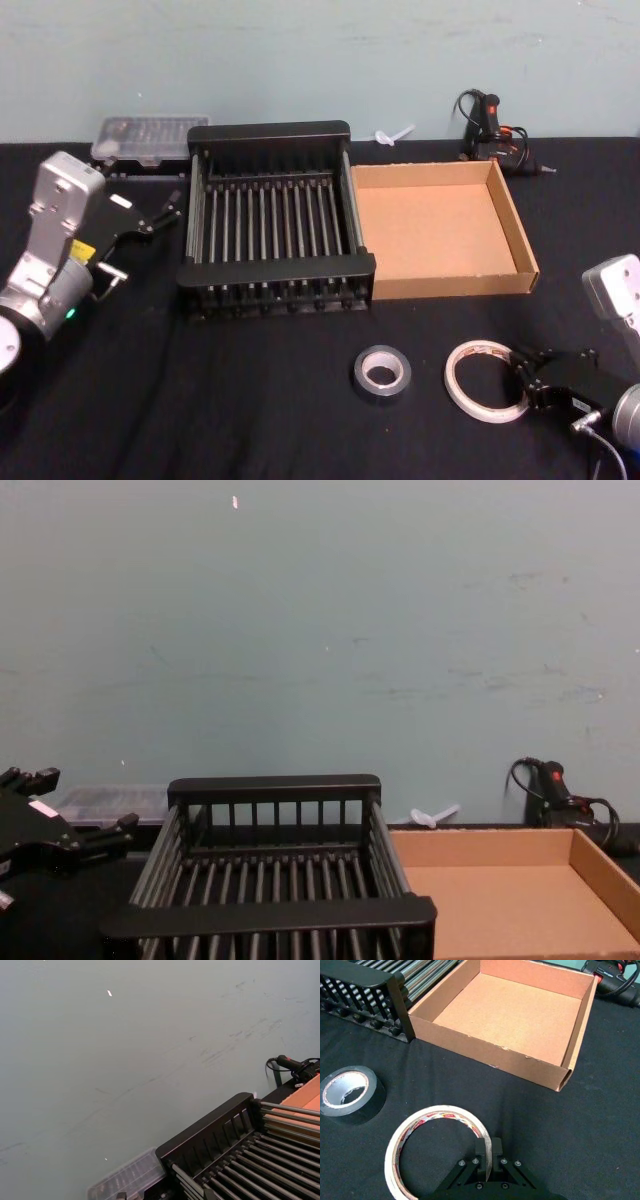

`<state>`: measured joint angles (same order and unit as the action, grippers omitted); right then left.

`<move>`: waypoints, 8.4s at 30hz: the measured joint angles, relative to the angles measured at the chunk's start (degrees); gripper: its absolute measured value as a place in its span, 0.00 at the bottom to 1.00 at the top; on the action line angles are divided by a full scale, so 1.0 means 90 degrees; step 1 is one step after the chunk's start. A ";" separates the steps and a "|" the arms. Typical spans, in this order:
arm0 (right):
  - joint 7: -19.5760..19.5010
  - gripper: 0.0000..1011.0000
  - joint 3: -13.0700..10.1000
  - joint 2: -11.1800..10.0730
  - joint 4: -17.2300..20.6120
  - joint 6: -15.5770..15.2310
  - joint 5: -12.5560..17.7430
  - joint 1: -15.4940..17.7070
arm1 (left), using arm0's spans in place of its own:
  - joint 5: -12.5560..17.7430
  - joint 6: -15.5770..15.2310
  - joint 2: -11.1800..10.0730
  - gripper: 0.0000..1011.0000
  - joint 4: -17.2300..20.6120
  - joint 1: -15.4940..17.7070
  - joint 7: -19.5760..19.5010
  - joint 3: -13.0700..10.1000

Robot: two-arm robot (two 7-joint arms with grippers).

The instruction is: Pick up the white tape and place it into the black box , Pick up the silver tape and place it into the brown box.

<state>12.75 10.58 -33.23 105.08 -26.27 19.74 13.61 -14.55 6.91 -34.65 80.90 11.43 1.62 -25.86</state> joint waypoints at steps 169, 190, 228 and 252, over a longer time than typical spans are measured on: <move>0.1281 0.99 0.0791 0.0488 -0.0927 0.2038 -0.0374 -0.2340 | 0.0000 0.0000 0.0000 0.99 0.0000 0.0000 0.0000 0.0000; 0.1346 0.99 0.1262 -0.0167 -0.0299 0.0575 -0.0014 -0.1509 | 0.0000 0.0000 0.0000 0.99 0.0000 0.0000 0.0000 0.0000; 0.1463 0.99 0.2000 0.0160 -0.1098 0.0060 -0.0490 -0.2275 | 0.0000 0.0000 0.0000 0.99 0.0000 0.0000 0.0000 0.0000; 0.1473 0.75 0.2013 0.0166 -0.1112 0.0058 -0.0513 -0.2284 | 0.0000 0.0000 0.0000 0.99 0.0000 0.0000 0.0000 0.0000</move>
<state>26.01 28.70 -31.73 95.07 -25.75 15.12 -6.94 -14.55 6.91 -34.65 80.90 11.43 1.62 -25.86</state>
